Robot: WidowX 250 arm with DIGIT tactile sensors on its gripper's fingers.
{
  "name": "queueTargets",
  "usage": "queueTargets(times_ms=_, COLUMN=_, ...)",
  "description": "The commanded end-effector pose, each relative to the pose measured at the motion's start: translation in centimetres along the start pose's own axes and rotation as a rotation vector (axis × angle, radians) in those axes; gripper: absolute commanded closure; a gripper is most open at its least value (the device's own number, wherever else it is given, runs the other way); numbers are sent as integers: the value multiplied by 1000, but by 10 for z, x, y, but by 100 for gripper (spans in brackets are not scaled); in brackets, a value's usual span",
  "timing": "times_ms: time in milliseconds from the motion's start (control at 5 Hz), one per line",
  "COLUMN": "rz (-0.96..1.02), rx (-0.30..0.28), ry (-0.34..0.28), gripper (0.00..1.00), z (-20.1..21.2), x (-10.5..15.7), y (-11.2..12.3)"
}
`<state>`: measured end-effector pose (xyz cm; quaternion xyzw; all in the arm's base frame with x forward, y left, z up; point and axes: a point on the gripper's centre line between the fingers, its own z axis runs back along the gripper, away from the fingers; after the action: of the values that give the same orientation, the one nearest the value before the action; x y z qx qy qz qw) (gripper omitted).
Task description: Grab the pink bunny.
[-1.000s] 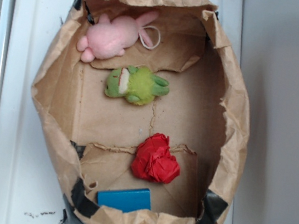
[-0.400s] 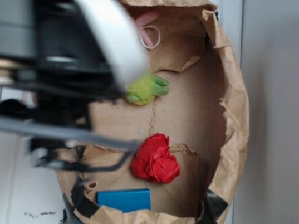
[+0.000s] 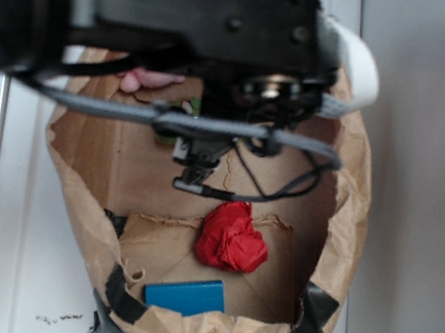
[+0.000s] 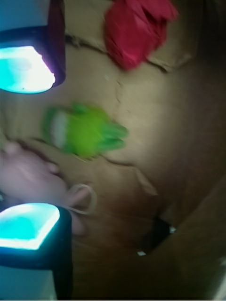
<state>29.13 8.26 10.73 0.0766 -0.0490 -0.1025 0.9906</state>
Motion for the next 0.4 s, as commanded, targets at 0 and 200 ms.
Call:
queueTargets(times_ms=0, rz=-107, rx=-44, ry=-2, gripper=0, z=1, x=-11, y=2)
queueTargets(times_ms=200, rz=-96, rx=-64, ry=65, gripper=0, z=-9, x=-21, y=-2)
